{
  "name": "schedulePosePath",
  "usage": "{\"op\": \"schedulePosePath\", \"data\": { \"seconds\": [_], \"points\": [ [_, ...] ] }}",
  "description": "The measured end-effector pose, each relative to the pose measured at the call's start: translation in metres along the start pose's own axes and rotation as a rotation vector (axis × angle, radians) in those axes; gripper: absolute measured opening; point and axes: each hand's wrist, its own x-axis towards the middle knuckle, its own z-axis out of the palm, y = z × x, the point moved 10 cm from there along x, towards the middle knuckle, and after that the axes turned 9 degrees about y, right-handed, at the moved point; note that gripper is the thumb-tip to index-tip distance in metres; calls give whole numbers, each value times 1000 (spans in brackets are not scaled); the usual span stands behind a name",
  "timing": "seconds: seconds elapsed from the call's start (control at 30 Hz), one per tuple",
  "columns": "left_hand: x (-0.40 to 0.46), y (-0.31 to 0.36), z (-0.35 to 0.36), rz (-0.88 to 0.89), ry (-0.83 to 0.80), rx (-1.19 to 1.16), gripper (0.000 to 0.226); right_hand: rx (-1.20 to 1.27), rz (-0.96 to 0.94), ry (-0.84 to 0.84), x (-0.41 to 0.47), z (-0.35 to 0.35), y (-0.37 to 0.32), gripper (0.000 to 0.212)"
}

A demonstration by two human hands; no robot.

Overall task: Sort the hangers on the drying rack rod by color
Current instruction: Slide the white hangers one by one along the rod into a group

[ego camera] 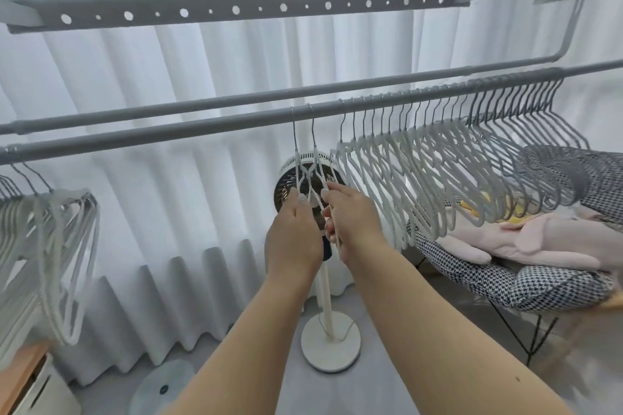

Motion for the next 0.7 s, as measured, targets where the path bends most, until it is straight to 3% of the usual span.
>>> {"op": "schedulePosePath", "data": {
  "seconds": [0.17, 0.57, 0.7],
  "points": [
    [0, 7, 18, 32, -19, 37, 75, 2, -8, 16, 9, -12, -5, 31],
    [1, 6, 42, 36, -16, 11, 51, 11, -6, 29, 23, -27, -8, 37],
    [1, 4, 44, 32, -23, 3, 53, -14, -16, 25, 24, -27, -7, 39]
  ]
}}
